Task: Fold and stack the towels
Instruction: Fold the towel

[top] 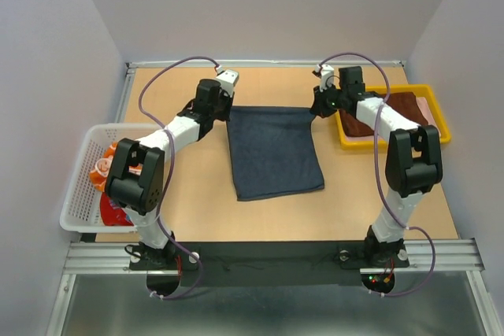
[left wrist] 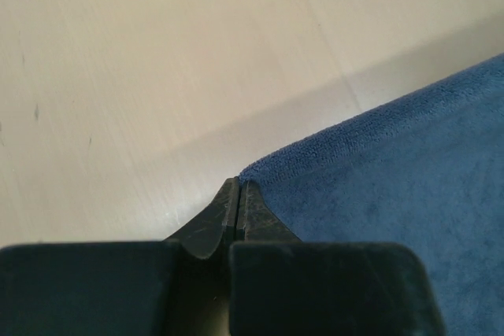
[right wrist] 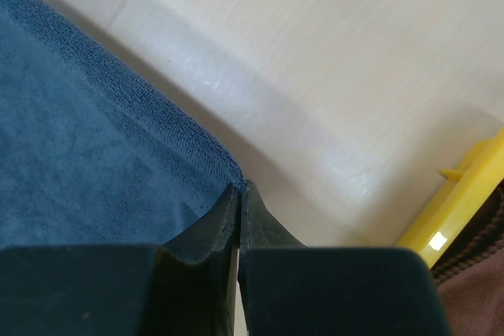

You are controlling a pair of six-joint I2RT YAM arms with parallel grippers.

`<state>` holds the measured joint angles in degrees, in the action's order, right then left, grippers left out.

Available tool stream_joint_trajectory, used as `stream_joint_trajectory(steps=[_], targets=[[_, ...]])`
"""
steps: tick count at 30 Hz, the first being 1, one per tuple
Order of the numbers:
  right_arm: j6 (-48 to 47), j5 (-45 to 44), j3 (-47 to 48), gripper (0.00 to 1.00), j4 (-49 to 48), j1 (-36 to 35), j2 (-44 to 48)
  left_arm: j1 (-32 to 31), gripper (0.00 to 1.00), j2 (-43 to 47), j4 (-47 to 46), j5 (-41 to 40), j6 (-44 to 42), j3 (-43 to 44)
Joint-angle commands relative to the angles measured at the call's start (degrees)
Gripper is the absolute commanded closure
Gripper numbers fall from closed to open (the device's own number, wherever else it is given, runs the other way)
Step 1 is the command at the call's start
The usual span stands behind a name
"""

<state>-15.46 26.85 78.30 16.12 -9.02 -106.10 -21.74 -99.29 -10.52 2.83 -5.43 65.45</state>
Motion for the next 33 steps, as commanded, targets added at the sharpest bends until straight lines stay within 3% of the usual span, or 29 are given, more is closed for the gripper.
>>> stream_joint_trajectory(steps=[1,12,23,33], targets=[[-2.29,-1.54,0.63,0.99,-3.73,0.49,3.44,0.2,1.0,5.32,-2.04,2.44,-0.99,-1.19],[1.66,0.57,-9.99,0.98,-3.64,0.49,10.21,-3.39,1.0,15.7,-0.64,0.95,4.55,-11.66],[12.64,-2.32,-20.55,0.98,-1.62,0.58,18.82,-6.74,1.0,23.17,7.26,-2.22,15.8,-19.74],[19.41,-4.61,-23.72,0.98,1.63,0.49,22.69,-9.11,1.0,27.21,11.65,0.07,22.3,-23.26]])
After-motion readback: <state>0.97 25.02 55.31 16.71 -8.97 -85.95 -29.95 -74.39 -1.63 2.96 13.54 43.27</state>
